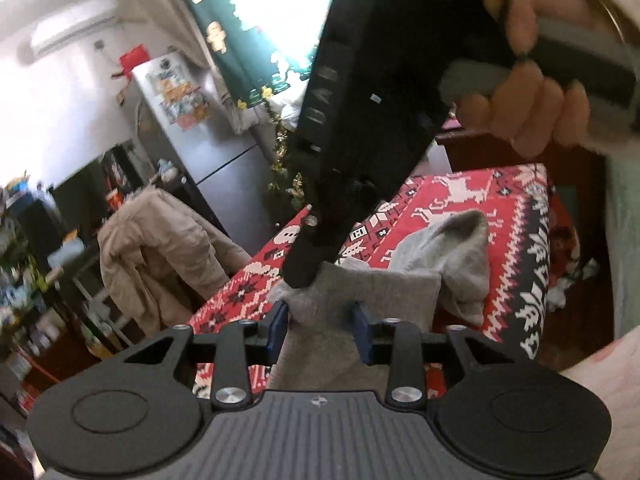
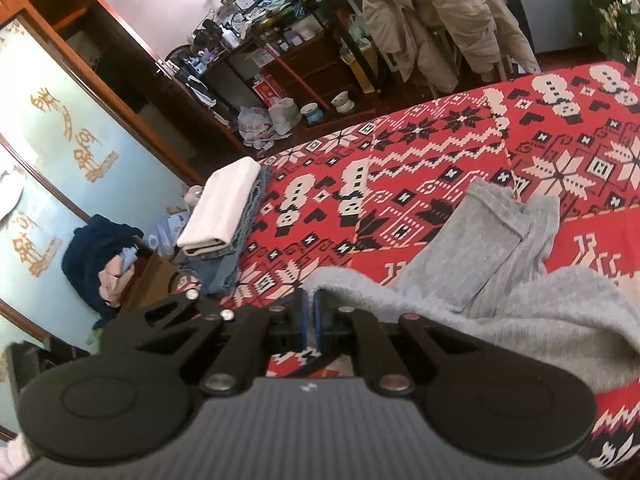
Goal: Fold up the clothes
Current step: 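Lower the sweatshirt onto the bed with the right gripper while the left gripper holds a sleeve, then grasp the grey shirt edge with the left gripper while the right gripper grasps another edge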
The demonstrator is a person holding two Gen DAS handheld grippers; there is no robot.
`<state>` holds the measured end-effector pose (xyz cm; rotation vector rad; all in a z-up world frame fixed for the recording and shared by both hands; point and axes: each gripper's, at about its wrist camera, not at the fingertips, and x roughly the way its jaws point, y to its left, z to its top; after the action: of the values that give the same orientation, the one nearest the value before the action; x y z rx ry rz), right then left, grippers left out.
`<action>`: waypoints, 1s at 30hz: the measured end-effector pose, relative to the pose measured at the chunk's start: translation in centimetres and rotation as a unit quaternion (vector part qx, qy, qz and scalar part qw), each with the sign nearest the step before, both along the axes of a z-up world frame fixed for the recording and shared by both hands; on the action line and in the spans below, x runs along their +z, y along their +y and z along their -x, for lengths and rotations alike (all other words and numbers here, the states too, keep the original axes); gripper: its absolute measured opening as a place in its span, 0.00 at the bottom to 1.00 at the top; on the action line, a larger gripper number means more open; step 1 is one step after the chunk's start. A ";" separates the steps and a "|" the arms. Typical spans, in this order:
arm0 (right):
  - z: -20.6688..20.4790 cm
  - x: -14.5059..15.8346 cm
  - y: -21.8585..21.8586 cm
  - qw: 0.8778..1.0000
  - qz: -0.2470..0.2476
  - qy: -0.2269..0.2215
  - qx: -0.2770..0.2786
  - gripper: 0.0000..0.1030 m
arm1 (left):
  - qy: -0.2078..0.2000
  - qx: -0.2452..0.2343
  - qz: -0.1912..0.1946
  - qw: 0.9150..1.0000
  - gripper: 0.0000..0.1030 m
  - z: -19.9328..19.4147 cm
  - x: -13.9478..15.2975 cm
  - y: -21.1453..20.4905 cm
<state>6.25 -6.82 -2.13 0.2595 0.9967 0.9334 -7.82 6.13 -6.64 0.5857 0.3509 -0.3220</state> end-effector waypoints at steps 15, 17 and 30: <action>4.1 1.2 -1.9 0.984 0.040 -0.159 0.073 0.18 | 0.039 0.009 0.053 0.998 0.07 -0.6 1.5 0.4; 3.9 0.9 -1.7 0.986 0.037 -0.142 0.075 0.10 | 0.043 0.012 0.057 0.997 0.07 -0.7 1.5 0.4; 1.8 0.6 -2.8 0.998 -0.012 -0.054 0.043 0.04 | -0.009 0.006 -0.008 1.000 0.07 0.2 0.8 -2.0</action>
<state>4.46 -9.62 -1.50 0.1853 0.9042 1.0278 -8.06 4.18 -5.82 0.6024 0.3405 -0.3018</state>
